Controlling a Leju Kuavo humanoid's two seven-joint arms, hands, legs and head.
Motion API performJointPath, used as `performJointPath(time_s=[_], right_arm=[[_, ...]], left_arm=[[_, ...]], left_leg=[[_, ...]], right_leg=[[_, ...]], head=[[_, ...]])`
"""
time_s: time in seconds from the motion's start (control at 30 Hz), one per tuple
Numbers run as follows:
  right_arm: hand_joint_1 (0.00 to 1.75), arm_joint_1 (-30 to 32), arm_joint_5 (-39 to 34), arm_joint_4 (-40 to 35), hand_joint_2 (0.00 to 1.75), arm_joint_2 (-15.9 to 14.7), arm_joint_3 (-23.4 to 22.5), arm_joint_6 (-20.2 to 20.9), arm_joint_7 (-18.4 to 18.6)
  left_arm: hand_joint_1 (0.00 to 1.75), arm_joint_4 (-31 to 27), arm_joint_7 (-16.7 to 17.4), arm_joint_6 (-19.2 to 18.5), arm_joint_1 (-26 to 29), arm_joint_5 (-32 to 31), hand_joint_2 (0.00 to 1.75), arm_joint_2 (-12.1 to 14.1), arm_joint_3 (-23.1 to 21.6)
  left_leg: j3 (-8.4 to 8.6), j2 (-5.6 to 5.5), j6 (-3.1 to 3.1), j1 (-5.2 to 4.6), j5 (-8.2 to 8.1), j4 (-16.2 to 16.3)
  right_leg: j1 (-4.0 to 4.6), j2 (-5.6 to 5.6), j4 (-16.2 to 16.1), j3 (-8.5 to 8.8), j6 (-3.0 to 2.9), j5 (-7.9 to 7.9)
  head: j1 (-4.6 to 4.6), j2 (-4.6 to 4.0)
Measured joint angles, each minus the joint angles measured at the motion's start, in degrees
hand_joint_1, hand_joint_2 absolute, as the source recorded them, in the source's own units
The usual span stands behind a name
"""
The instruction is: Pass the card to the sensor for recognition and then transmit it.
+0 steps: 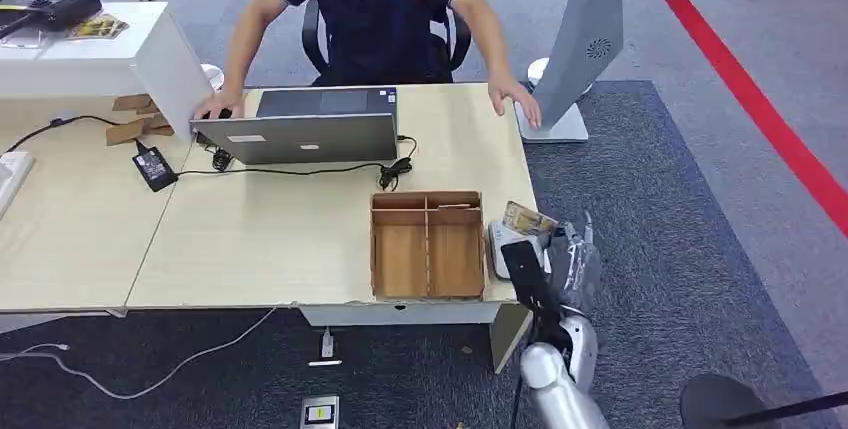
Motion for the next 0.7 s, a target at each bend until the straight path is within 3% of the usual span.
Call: performJointPath(time_s=[0.3, 0.7], right_arm=[[1.75, -2.9, 1.4, -4.7, 1.75, 0.0, 4.1, 0.0, 0.7], [1.75, -6.4, 2.1, -5.4, 1.75, 0.3, 8.7, 0.1, 1.6]], left_arm=[[0.00, 0.0, -0.2, -0.7, -0.1, -1.2, 0.00, 0.2, -0.5], [0.00, 0.0, -0.3, -1.0, -0.2, -2.1, 0.00, 0.3, -1.7]], left_leg=[[0.00, 0.00, 0.00, 0.00, 0.00, 0.0], [0.00, 0.00, 0.00, 0.00, 0.00, 0.0]], right_leg=[[0.00, -0.01, 0.0, 0.01, 0.00, 0.00], [0.01, 0.00, 0.0, 0.01, 0.00, 0.00]], head=[[0.02, 0.00], [0.00, 0.00]])
